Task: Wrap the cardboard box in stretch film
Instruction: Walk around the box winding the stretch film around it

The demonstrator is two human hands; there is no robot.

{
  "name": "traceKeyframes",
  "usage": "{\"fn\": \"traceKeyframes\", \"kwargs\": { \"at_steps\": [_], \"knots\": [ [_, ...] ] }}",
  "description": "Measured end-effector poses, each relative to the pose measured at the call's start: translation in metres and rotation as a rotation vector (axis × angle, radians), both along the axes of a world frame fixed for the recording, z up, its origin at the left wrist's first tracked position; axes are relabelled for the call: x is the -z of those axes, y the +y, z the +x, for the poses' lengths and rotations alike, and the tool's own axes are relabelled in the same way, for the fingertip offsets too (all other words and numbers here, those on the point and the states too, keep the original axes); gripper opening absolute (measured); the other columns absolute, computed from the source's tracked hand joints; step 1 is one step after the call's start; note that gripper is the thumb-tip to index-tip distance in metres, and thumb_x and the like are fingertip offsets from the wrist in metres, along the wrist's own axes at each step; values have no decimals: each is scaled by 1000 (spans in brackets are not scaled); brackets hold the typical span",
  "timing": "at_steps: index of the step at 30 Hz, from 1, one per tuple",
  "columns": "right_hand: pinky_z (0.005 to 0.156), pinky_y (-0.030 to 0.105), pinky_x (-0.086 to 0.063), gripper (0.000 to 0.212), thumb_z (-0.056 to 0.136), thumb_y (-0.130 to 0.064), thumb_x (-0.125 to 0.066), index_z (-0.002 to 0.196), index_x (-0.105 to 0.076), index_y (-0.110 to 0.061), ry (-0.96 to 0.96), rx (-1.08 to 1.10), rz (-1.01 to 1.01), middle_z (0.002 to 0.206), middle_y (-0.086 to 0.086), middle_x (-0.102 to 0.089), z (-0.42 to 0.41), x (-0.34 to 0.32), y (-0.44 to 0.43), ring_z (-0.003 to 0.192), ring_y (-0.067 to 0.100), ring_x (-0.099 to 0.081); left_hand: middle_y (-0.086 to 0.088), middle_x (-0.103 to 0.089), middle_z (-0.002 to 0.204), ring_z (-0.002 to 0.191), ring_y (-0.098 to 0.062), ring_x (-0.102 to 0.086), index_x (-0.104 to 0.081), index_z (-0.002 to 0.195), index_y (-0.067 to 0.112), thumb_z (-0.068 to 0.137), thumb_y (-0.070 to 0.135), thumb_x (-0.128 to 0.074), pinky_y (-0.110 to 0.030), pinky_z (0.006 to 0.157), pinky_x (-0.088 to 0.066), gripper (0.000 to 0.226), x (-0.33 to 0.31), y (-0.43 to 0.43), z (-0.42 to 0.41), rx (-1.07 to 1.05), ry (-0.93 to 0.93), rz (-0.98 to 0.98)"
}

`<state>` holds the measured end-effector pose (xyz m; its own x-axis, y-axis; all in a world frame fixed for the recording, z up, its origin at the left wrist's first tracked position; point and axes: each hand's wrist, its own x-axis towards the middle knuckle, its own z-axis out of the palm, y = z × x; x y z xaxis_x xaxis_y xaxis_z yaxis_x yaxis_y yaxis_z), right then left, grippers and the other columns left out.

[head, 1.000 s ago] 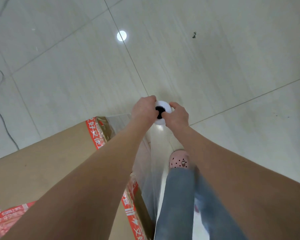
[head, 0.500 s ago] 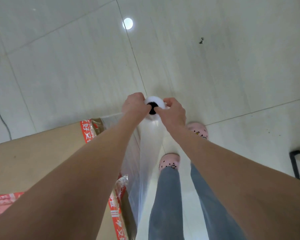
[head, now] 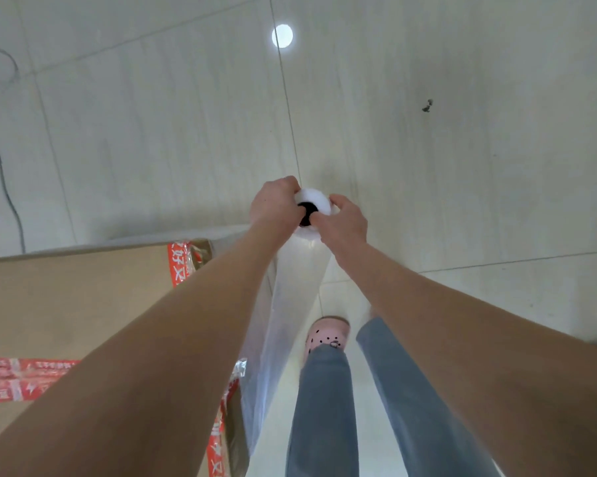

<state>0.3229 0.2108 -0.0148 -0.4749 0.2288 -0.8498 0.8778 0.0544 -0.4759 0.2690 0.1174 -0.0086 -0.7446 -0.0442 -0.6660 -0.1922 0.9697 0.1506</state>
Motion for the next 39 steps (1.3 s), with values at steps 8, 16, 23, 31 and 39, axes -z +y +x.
{"fn": "traceKeyframes", "kwargs": {
  "at_steps": [8,16,23,31,39],
  "knots": [
    [77,24,-45,38,82,-21,-63,119,-62,-30,93,-140,98,102,-10,-63,-21,-2,6,88,12,-58,-6,-61,85,78,-25,-60,-61,92,8,79,17,-63,-32,64,-48,16,3,-8,-7,-273,2,52],
    [69,27,-42,30,85,-22,-65,113,-56,-18,103,-277,97,96,-2,-54,-57,-3,-12,82,20,-55,-12,-69,92,80,-28,-69,-59,98,6,79,38,-67,-39,74,-58,38,5,-28,-16,-646,0,53],
    [64,30,-39,27,86,-21,-61,109,-48,-13,54,-373,133,107,6,-58,-65,1,-29,85,25,-57,-11,-60,107,97,-29,-58,-51,113,8,86,22,-62,-33,67,-40,32,1,-34,-21,-299,72,-36],
    [63,28,-35,20,82,-19,-59,101,-53,-19,81,-505,267,102,5,-60,-88,2,-37,81,25,-58,-6,-59,109,97,-26,-60,-57,117,19,87,13,-55,-29,65,-37,31,1,-44,-55,-97,92,-66],
    [72,23,-35,36,84,-14,-55,116,-61,-29,168,-539,318,118,-5,-59,-136,-1,-60,98,19,-60,-5,-63,99,80,-23,-57,-61,103,13,81,27,-62,-28,64,-43,27,-1,-73,-87,-424,7,-16]
  ]
}}
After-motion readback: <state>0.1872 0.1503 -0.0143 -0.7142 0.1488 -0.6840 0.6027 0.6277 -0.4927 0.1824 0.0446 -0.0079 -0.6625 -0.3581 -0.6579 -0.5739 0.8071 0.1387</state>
